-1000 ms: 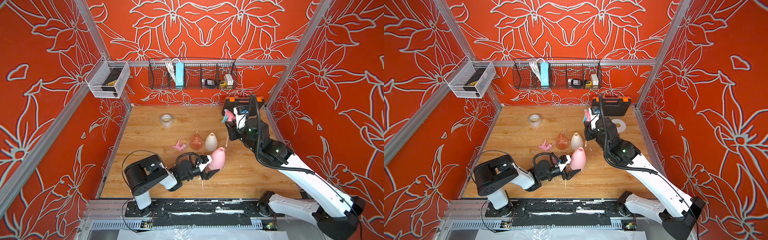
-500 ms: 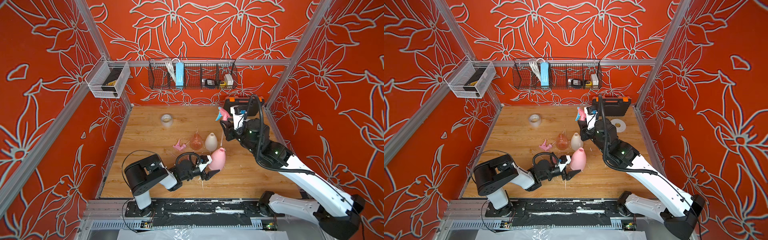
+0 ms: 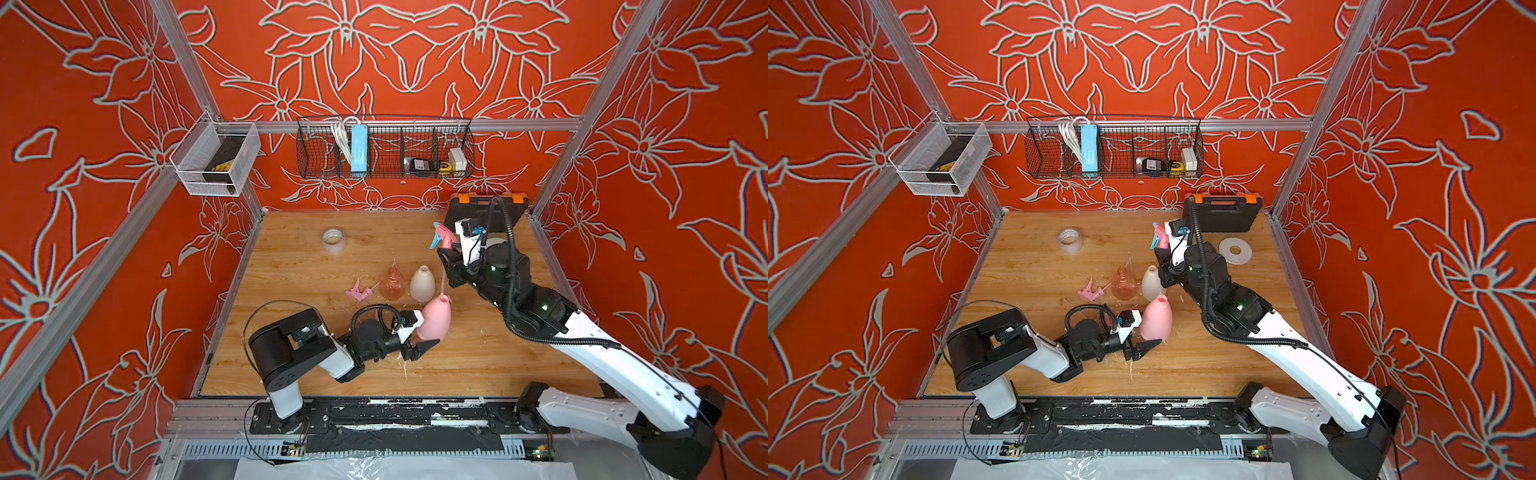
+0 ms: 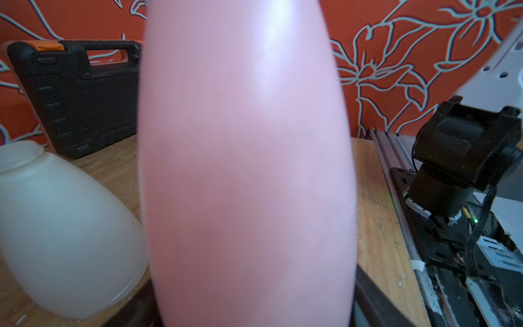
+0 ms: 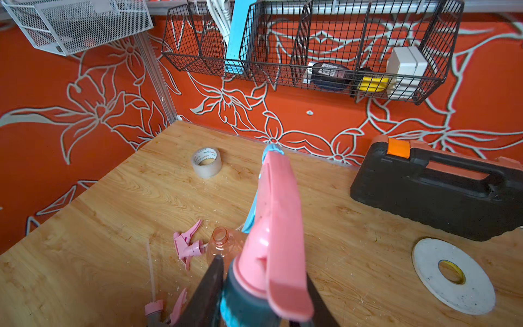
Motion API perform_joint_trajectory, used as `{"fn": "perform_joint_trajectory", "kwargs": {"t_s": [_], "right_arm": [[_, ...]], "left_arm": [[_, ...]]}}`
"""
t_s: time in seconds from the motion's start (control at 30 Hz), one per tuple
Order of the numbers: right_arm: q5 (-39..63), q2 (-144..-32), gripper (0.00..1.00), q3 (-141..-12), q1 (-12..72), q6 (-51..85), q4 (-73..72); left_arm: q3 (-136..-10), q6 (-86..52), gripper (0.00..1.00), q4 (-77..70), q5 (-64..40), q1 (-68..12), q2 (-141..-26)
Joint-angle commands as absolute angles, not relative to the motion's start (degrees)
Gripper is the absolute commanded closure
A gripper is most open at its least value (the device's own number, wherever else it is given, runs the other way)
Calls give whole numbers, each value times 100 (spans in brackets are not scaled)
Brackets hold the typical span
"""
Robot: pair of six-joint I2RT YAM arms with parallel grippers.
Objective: Attach spray nozzles to spray bottles
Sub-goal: Insert the spray nozzle into the spray bottle.
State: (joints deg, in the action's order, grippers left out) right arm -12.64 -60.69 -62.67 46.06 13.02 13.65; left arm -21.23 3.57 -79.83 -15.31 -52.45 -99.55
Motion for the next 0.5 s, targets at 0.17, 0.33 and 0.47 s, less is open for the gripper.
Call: {"fn": "perform_joint_trajectory", "kwargs": {"t_s": [0.17, 0.33, 0.47], "right_arm": [[-1100, -5855, 74, -5984, 4641, 1228, 1069], [-835, -5801, 73, -5854, 4667, 1218, 966], [-655, -5772, 73, -5961, 4706, 1159, 1023]], "left_arm": [[-2140, 252, 49, -8278, -1620, -5186, -9835], [-2216, 39, 49, -8157, -1720, -5099, -9678], [-2547, -132, 50, -7726, -1898, -4945, -9560]]}}
